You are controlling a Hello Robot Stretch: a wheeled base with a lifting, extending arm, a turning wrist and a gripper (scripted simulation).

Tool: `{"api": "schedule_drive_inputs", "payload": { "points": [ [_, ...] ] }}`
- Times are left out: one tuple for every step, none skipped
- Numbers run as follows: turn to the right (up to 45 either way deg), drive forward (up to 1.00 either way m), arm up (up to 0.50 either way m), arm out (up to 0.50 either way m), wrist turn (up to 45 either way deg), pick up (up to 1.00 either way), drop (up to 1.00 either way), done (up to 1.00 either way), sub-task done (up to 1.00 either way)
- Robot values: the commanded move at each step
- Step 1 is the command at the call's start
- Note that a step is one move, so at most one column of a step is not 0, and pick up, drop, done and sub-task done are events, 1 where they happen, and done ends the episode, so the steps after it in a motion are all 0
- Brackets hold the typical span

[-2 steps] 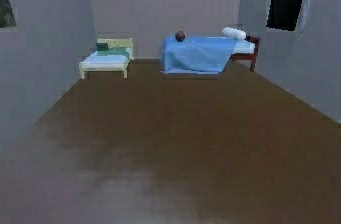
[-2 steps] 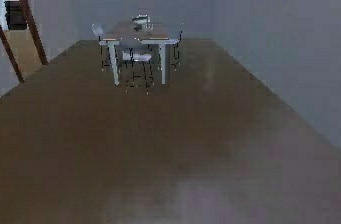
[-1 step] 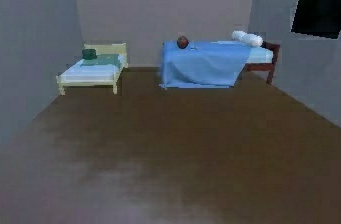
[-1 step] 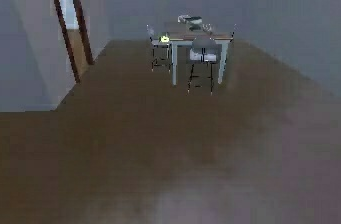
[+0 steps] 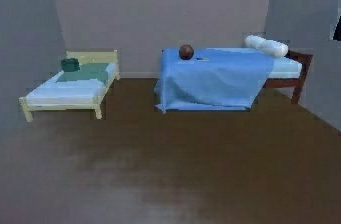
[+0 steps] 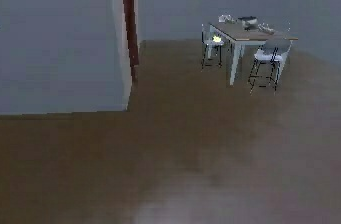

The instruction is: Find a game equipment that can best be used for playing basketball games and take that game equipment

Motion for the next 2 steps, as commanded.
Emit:
{"api": "schedule_drive_inputs", "payload": {
  "points": [
    [0.0, 1.0, 0.0, 0.0, 0.0, 0.0, 0.0, 0.0, 0.0],
    [0.0, 1.0, 0.0, 0.0, 0.0, 0.0, 0.0, 0.0, 0.0]
  ]
}}
